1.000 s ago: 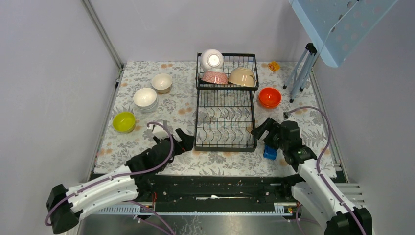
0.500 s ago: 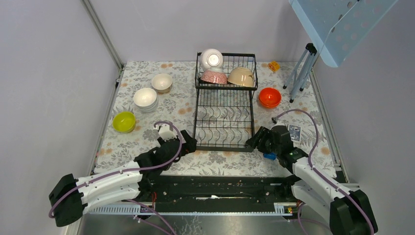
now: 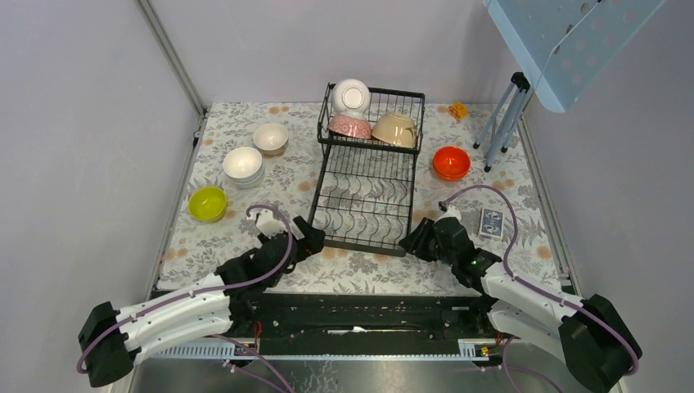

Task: Unload the bowls from the dish rack
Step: Adjust the dish rack at the center of the board.

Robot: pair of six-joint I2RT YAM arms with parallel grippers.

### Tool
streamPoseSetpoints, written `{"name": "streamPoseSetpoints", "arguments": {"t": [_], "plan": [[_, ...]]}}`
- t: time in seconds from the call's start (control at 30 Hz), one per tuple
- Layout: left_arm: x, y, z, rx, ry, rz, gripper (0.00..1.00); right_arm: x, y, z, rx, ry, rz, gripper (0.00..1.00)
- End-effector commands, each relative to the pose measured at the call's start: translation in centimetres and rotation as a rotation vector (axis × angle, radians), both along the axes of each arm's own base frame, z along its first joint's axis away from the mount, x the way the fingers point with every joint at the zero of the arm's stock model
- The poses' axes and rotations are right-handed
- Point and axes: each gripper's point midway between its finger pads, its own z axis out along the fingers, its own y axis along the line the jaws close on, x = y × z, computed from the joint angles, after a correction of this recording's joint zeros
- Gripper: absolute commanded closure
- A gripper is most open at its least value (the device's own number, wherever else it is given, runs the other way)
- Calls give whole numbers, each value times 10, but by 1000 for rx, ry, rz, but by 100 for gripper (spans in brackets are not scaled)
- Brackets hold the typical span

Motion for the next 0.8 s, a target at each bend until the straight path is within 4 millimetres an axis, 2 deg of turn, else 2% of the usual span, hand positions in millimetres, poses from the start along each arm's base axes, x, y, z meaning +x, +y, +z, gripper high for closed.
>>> {"name": "streamPoseSetpoints", "arguments": {"t": [0.0,0.07,0.2,0.37,0.43,0.53,0.77], "plan": [[2,-5,9,-108,-1,45,3,-2,29,9,59,-7,48,64],[1,-10,5,-162,29,59,4,1,37,10,57,-11,50,64],[-3,-19,-17,-218,146,111,6,1,49,9,43,-7,74,60],[-10,-25,-37,-254,285,207,8,1,39,11,-9,-13,56,32],[-8,-27,-37,-251,301,242,8,1,31,15,-36,-25,43,24],[-6,-27,-33,-228,311,290,8,-1,18,25,-72,-60,27,16],[2,-36,-18,-267,296,333,7,-12,-8,41,-117,-117,7,14]]}}
